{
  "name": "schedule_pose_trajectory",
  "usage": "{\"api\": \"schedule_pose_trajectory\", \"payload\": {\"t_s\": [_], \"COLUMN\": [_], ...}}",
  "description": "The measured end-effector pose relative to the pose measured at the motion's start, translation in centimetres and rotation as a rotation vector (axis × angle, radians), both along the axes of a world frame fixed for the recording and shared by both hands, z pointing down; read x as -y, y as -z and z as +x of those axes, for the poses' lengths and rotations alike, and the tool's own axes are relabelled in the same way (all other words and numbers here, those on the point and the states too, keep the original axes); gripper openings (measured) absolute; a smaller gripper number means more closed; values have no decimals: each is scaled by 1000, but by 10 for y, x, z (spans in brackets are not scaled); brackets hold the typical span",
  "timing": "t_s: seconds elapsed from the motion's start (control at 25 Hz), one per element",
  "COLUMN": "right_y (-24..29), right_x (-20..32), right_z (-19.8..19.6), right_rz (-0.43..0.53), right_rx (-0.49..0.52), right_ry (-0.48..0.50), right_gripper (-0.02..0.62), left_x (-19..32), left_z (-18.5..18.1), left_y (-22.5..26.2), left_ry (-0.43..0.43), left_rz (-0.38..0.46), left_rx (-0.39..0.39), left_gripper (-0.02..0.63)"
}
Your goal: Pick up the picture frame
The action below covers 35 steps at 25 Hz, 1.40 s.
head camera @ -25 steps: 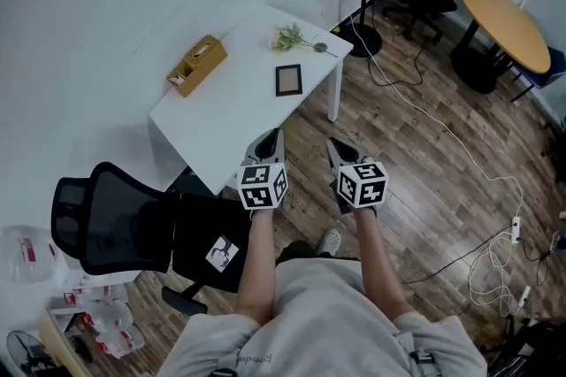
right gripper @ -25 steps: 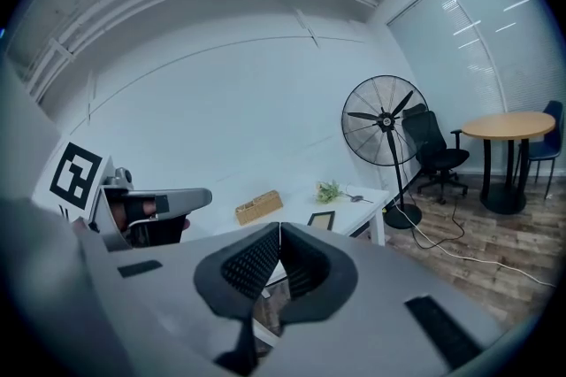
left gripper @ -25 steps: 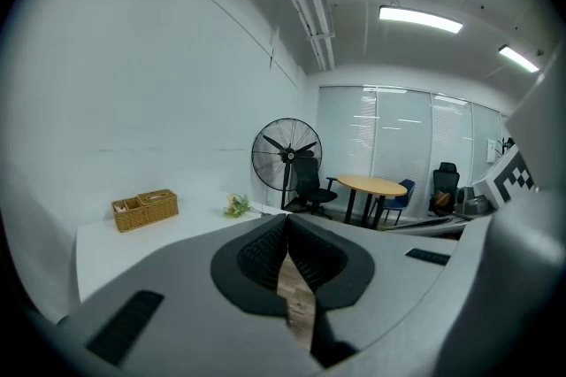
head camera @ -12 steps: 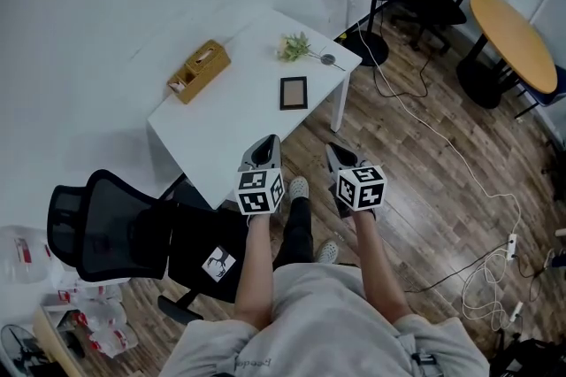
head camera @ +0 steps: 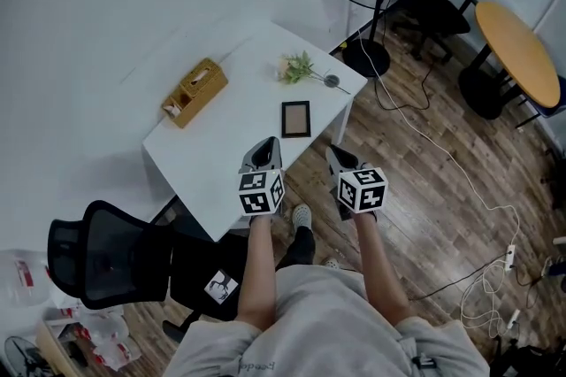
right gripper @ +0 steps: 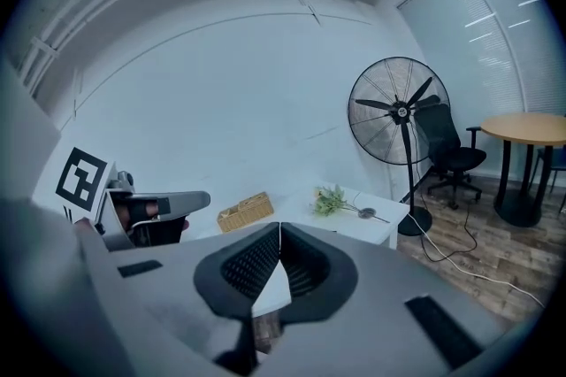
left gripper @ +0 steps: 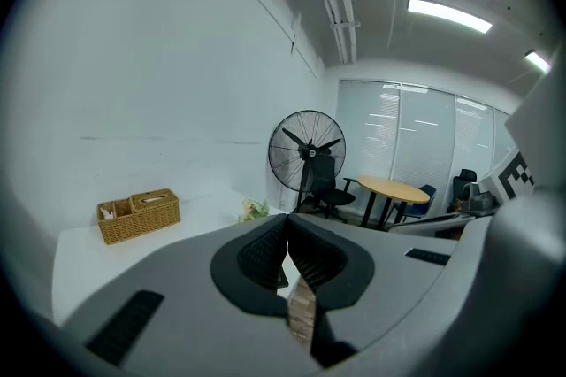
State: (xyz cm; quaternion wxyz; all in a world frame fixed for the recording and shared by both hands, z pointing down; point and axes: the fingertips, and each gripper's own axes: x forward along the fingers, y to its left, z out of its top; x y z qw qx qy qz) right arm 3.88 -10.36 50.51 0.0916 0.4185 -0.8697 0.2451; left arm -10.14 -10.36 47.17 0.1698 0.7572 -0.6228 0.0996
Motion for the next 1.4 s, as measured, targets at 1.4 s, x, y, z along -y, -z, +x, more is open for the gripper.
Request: {"api": "schedule_pose_trajectory", "payload": {"t_s": [1.4], "right_y": [-60], "right_x": [192], "right_z": [-86], "right_rz": [-69], "right_rx": [-163], "right_ry": [-65], "right_gripper": [25], "left_x": [195], "left_z": [-73], "left_y": [-64], "left_ry": [-38], "left_rz": [-89], "left_rx": [-36], "left_gripper": [26]}}
